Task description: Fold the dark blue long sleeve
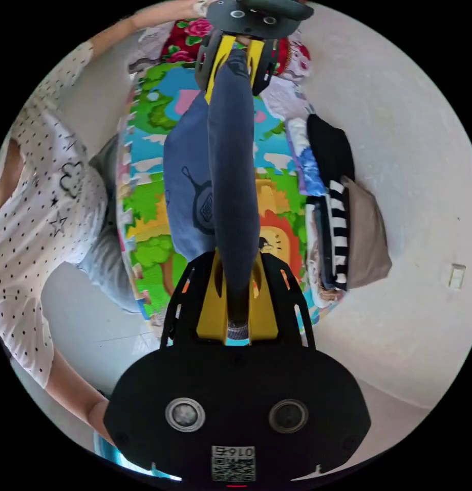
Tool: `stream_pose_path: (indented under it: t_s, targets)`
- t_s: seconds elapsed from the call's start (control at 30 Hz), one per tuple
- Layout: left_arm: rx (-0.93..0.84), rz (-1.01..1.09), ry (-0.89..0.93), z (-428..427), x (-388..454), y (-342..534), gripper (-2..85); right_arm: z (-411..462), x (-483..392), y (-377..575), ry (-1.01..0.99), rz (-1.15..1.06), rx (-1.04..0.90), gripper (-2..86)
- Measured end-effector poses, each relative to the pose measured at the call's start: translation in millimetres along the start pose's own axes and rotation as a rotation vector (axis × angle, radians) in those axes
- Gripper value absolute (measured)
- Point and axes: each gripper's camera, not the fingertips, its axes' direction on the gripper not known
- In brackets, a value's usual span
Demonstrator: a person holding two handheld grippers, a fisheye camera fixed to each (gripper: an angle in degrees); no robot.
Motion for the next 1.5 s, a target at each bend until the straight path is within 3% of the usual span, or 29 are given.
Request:
stream_pose_path:
  t_s: [0.17, 0.27, 0.33, 0.43, 0.47, 0.5, 0.57, 0.83, 0.97, 1.13, 1.2, 1.27, 1.37, 1.5]
  targets:
    - [0.217, -0.167, -0.654, -22, -88, -28, 10.7, -10, 118, 0, 0.843, 0.202, -0.096, 6.0]
    - [0.233, -0.255, -0.902, 39, -121, -58, 11.4, 39, 179, -3, 1.045, 0.347, -0.158, 6.2]
    - [0.175, -0.256, -0.952, 94, -126, -78, 11.4, 91, 199, -2, 1.075, 0.387, -0.192, 6.3]
    - [0.047, -0.11, -0.877, 201, -109, -99, 11.1, 201, 199, -1, 0.961, 0.367, -0.323, 6.3]
    - [-0.006, -0.033, -0.786, 238, -95, -102, 10.9, 249, 186, 0, 0.812, 0.328, -0.392, 6.2]
    - [-0.002, -0.039, -0.852, 260, -81, -102, 10.4, 273, 177, -1, 0.701, 0.302, -0.425, 6.1]
    - [0.036, -0.104, -0.922, 265, -76, -89, 9.9, 325, 145, 3, 0.88, 0.318, -0.47, 6.0]
    - [0.112, -0.106, -0.907, 239, -56, 32, 11.1, 296, 91, 52, 0.883, 0.311, -0.299, 6.7]
    - [0.162, -0.418, -0.89, 225, -40, 167, 0.7, 281, 23, 91, 0.874, 0.331, -0.197, 7.1]
    - [0.179, -0.881, -0.615, 210, -36, 356, -0.6, 265, -13, 155, 0.647, 0.613, -0.128, 7.5]
    - [0.181, -1.069, -0.561, 208, -29, 453, -0.2, 246, -24, 186, 0.519, 0.787, -0.005, 7.2]
    - [0.181, -1.203, -0.49, 210, -29, 518, 1.1, 207, -47, 235, 0.313, 0.973, 0.297, 5.9]
    - [0.214, -1.306, -0.233, 228, -41, 591, 6.3, 161, -85, 282, 0.096, 1.055, 0.692, 3.4]
    - [0.222, -1.355, -0.028, 262, -55, 619, 13.3, 128, -135, 293, 0.009, 1.04, 0.934, 2.0]
